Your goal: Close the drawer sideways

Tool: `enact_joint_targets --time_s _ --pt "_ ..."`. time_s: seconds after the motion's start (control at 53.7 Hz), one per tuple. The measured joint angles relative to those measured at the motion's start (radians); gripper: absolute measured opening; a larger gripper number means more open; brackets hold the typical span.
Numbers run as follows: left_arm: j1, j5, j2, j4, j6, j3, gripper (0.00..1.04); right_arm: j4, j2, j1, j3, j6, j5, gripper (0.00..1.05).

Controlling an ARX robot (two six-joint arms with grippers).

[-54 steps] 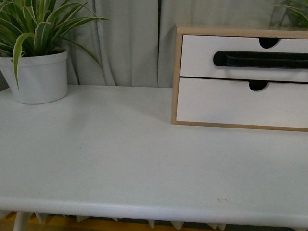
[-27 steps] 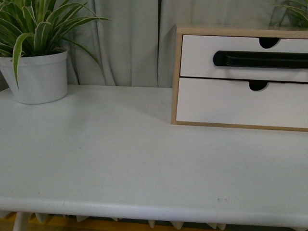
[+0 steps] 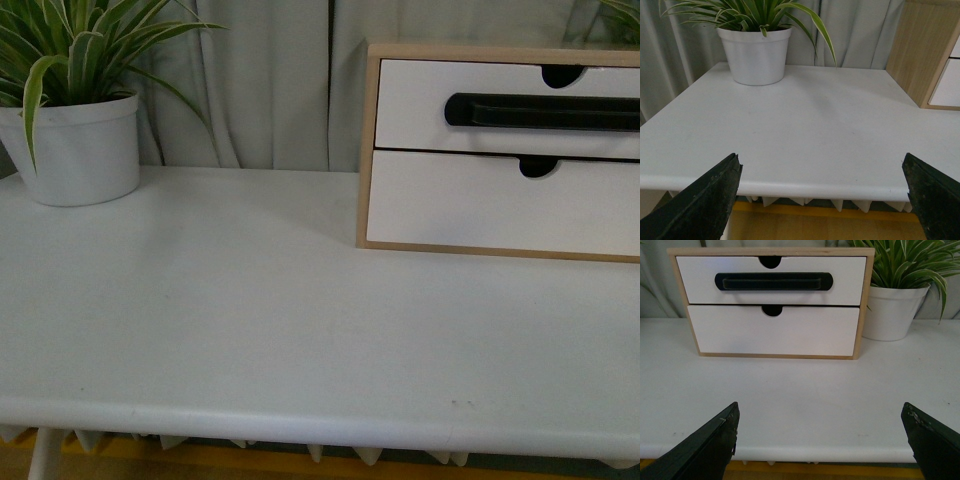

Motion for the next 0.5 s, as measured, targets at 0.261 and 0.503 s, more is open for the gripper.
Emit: enact_joint_targets --time_s 0.261,0.503 --pt "0.0 0.0 0.0 0.0 0.0 0.0 0.98 0.0 0.0 0.0 0.0 0.0 0.0 0.95" --pt "0.0 0.0 0.0 0.0 0.0 0.0 0.98 0.0 0.0 0.0 0.0 0.0 0.0 0.95"
